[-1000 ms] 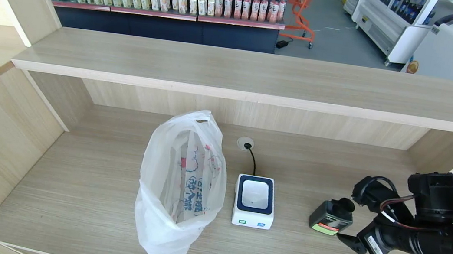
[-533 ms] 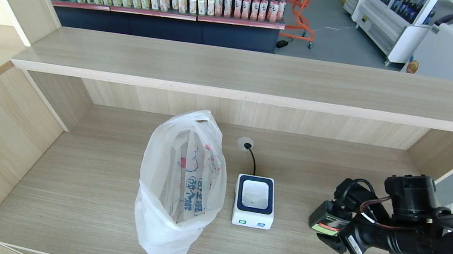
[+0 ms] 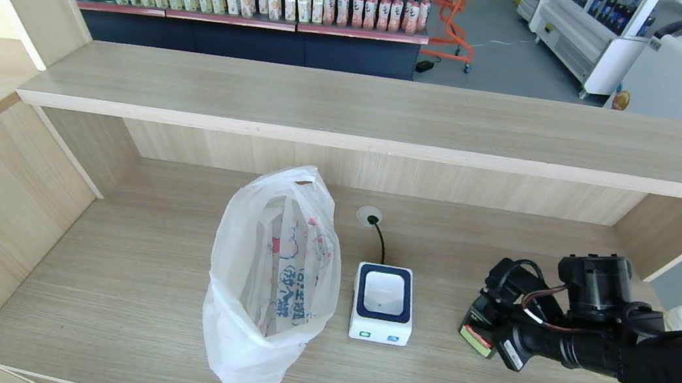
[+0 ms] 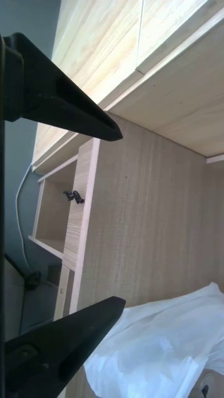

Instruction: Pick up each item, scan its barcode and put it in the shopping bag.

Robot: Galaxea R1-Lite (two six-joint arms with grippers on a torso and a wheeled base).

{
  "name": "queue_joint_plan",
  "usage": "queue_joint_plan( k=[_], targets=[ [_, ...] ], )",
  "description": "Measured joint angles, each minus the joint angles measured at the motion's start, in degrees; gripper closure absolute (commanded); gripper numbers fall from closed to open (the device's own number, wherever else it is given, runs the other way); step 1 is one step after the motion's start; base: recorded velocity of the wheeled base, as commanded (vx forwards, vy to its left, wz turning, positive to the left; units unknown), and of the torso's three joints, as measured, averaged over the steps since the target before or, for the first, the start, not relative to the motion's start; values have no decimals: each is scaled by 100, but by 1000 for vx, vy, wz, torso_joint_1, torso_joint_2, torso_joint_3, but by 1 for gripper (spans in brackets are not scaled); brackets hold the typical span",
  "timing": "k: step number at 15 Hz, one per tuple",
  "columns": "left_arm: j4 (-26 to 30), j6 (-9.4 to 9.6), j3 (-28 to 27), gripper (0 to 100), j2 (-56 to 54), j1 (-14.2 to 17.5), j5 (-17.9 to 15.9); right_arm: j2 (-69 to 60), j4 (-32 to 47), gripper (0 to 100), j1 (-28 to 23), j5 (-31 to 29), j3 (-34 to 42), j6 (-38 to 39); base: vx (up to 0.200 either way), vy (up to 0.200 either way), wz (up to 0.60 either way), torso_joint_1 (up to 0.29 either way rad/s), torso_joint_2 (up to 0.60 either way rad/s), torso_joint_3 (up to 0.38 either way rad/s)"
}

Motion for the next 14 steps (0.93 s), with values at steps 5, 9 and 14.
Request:
queue_joint_plan(
  k=[5,9,14],
  targets=[
    [0,-1,0,0,0,0,2,24,-247,100,-20,-9,44,23,0,0,0,0,0,0],
    [-1,0,0,0,0,0,0,-629,-863,100,-212,16,571,-282,0,0,0,0,0,0],
    [0,0,0,0,0,0,0,-1866,-1276,100,-1470,2430,1154,-3944,0,0,0,0,0,0]
  ],
)
